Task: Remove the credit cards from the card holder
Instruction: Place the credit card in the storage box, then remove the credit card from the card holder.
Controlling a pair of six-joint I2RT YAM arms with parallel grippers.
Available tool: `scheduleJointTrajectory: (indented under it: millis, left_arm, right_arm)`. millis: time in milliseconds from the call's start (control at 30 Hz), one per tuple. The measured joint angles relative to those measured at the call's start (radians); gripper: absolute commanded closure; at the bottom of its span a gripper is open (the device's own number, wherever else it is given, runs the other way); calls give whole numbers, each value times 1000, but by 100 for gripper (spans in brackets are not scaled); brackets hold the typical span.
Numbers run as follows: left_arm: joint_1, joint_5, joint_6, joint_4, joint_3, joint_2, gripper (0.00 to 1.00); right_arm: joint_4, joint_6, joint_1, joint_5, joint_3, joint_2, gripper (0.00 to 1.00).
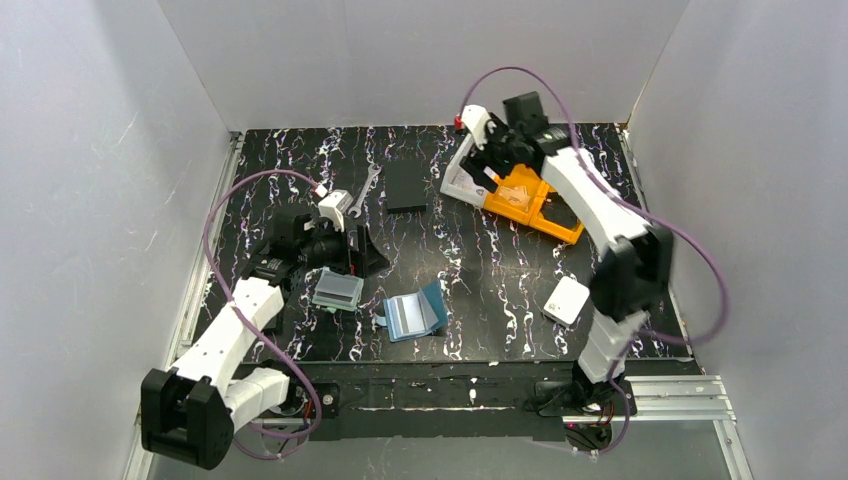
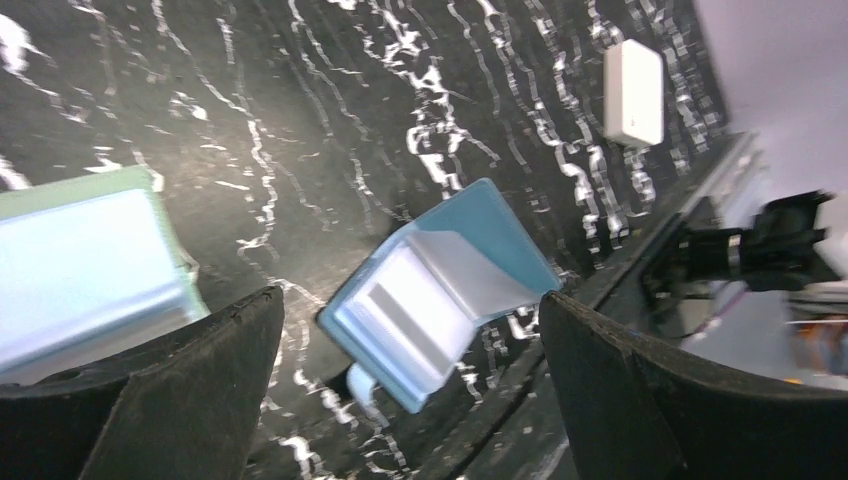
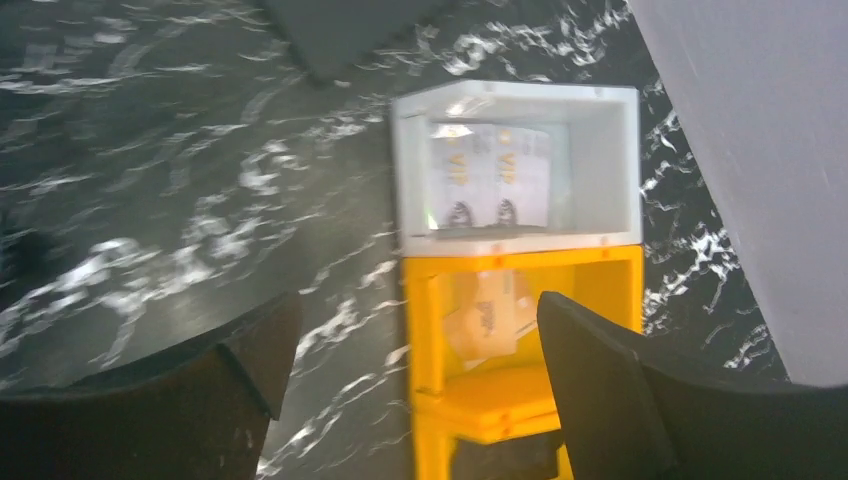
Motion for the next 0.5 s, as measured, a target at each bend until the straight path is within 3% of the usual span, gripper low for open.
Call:
scheduleJointTrajectory:
  millis: [200,367,500]
  left_arm:
    - [8,122,-237,117,-66,18,2]
    - [-6,122,-435,148,-175,-127,2]
    - [-116,30,-511,93,-198,-269,2]
  right_arm:
    - [56,56,-47,-284,-351,-454,2]
    - [61,97,-153,-468,-560,-633,2]
    - [64,145,-212,-576,-741,-727,2]
